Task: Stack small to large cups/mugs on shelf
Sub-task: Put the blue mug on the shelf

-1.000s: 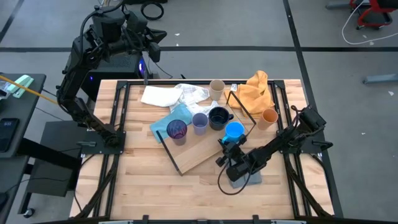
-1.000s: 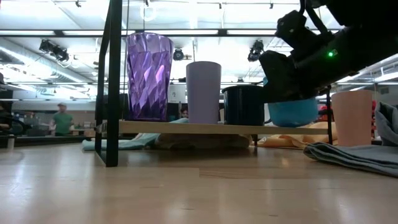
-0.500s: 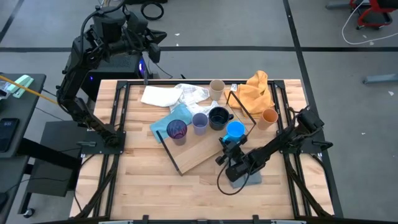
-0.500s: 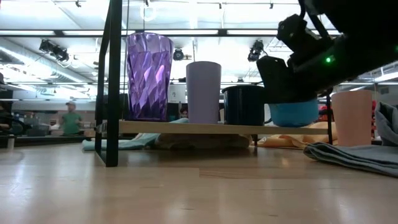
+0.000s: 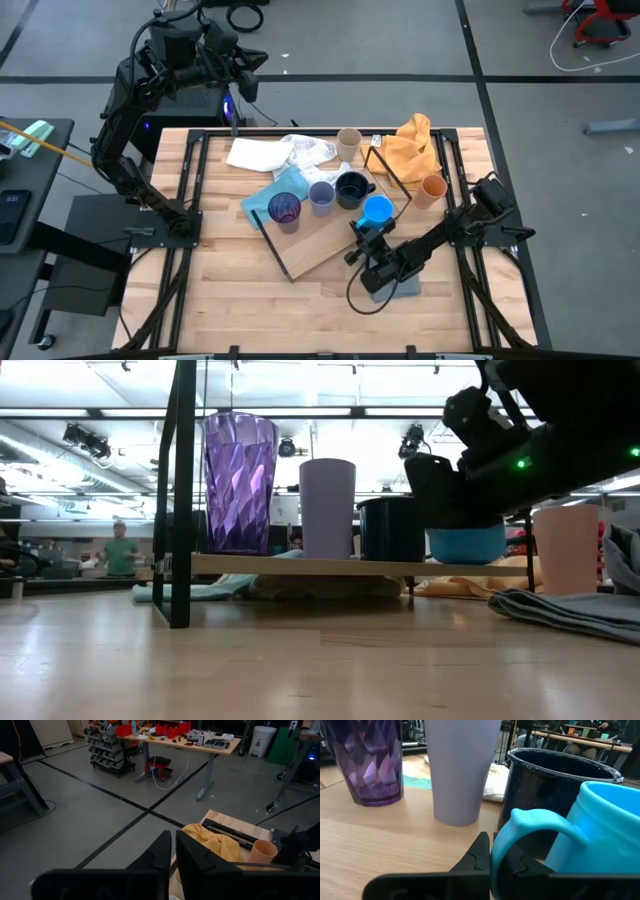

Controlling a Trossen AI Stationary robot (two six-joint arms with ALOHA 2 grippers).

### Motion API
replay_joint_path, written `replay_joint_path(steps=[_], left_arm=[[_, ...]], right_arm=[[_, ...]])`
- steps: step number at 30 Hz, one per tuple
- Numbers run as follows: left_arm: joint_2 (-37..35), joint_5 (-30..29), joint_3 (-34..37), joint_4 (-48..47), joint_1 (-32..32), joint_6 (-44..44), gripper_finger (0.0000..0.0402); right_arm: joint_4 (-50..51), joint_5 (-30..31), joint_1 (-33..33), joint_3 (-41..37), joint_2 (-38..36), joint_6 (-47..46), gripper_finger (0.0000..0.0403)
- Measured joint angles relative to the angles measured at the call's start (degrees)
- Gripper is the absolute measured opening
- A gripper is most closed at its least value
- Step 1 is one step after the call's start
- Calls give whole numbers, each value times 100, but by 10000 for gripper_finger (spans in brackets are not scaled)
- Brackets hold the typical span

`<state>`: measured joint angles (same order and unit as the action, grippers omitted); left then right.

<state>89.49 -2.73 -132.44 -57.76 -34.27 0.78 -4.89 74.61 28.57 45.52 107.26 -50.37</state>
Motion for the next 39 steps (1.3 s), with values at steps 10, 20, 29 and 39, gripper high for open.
replay_joint_path(steps=[10, 20, 29, 39], left_arm=[[0, 0, 0, 4, 0, 9, 36], [0, 0, 0, 7, 0, 7, 31], [0, 0, 0, 4, 0, 2, 38], [0, -1, 0, -10, 0, 2, 30]], right_arm=[[6, -143, -43, -4, 0, -22, 22], [-7, -525, -109, -7, 4, -61, 55], [-1, -544, -104, -7, 4, -24, 57], [-6, -593, -69, -7, 4, -2, 58]])
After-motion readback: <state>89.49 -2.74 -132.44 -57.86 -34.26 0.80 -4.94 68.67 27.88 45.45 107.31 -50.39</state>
